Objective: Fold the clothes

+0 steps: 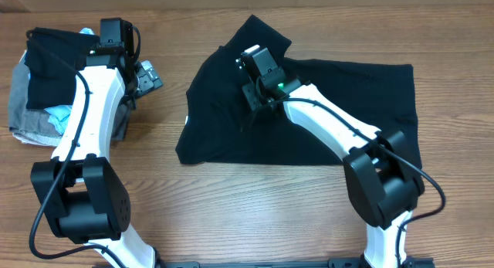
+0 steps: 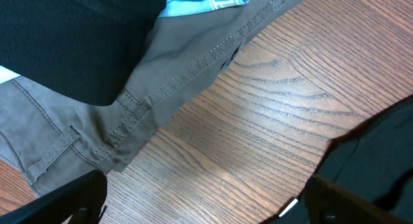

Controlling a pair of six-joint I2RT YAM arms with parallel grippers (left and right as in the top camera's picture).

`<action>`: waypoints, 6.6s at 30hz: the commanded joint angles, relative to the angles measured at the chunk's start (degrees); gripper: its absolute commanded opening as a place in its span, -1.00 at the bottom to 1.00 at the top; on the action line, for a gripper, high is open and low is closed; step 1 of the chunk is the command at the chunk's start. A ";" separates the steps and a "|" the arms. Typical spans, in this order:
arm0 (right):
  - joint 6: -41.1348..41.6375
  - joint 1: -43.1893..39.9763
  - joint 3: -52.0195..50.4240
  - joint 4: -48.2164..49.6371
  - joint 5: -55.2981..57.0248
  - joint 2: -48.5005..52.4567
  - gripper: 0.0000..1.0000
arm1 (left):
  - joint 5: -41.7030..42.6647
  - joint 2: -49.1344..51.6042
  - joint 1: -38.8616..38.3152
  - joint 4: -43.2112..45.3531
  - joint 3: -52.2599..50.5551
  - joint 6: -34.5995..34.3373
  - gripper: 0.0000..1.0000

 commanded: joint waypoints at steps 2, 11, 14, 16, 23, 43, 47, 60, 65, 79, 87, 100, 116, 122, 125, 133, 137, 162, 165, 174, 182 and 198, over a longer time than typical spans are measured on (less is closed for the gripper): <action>-0.83 0.35 1.84 -6.82 -4.11 -4.15 0.12 | -0.39 0.85 -0.09 -0.02 0.02 -0.79 1.00; -5.64 0.39 0.11 -8.39 -11.74 -0.98 0.29 | -0.39 0.85 -0.07 0.00 0.02 -0.76 1.00; -5.64 0.39 0.11 -6.86 -11.74 0.81 0.32 | -0.39 0.85 -0.09 -0.02 0.02 -0.79 1.00; -5.64 0.37 0.11 -5.88 -11.72 1.97 0.34 | -0.39 0.85 -0.09 -0.02 0.02 -0.76 1.00; -5.62 0.35 0.11 -3.32 -11.41 3.74 -0.25 | -0.39 0.85 -0.09 -0.02 0.02 -0.76 1.00; -5.60 -5.35 0.11 0.74 -10.01 4.31 -0.89 | -0.39 0.85 -0.07 0.00 0.02 -0.79 1.00; -5.35 -5.33 0.11 0.90 -10.08 5.53 -0.76 | -0.39 0.85 -0.09 0.00 0.02 -0.76 1.00; 9.97 -9.11 7.28 -1.46 -4.59 1.44 0.35 | -0.39 0.85 -0.09 -0.02 0.02 -0.79 1.00; 11.34 -13.99 12.59 -9.97 -4.81 -2.27 0.40 | -0.39 0.85 -0.07 0.00 0.02 -0.79 1.00; 9.57 -15.58 11.61 -22.97 -33.68 -2.82 -0.88 | -0.39 0.85 -0.09 -0.02 0.02 -0.76 1.00; 11.21 -11.15 4.85 -14.82 -33.59 3.45 -0.88 | -0.39 0.85 -0.07 -0.02 0.02 -0.79 1.00; 14.82 -10.45 2.36 -9.14 -21.44 9.11 -0.91 | -0.39 0.85 -0.07 0.00 0.02 -0.76 1.00; 15.45 -16.37 11.82 -19.69 -19.54 1.18 -0.73 | -0.39 0.85 -0.07 0.00 0.02 -0.79 1.00; 15.50 -23.63 14.93 -27.58 -18.40 -7.54 -0.41 | -0.39 0.85 -0.07 0.00 0.02 -0.79 1.00; 15.47 -29.07 14.93 -30.45 -17.99 -10.91 -0.15 | -0.39 0.85 -0.09 -0.02 0.02 -0.79 1.00; 15.50 -45.55 14.40 -38.75 -18.05 -12.46 0.74 | -0.39 0.85 -0.11 -0.02 0.02 -0.79 1.00; 15.50 -51.45 14.32 -39.28 -18.08 -12.46 1.00 | -0.39 0.85 -0.11 0.00 0.02 -0.76 1.00; 15.47 -56.06 14.32 -38.60 -18.05 -12.44 1.00 | 11.47 3.19 -22.43 13.64 11.47 14.93 1.00; 15.47 -56.06 14.32 -38.60 -18.05 -12.46 1.00 | 9.55 4.46 -24.15 17.03 11.45 14.88 1.00; 15.47 -56.06 14.32 -38.60 -18.05 -12.44 1.00 | 9.88 12.13 -24.35 26.23 11.43 12.98 1.00; 15.47 -56.06 14.32 -38.60 -18.05 -12.44 1.00 | 10.82 19.32 -24.28 32.24 11.43 12.98 0.54; 15.47 -56.06 14.32 -38.60 -18.05 -12.44 1.00 | 10.80 27.63 -24.11 26.91 11.41 13.18 -0.63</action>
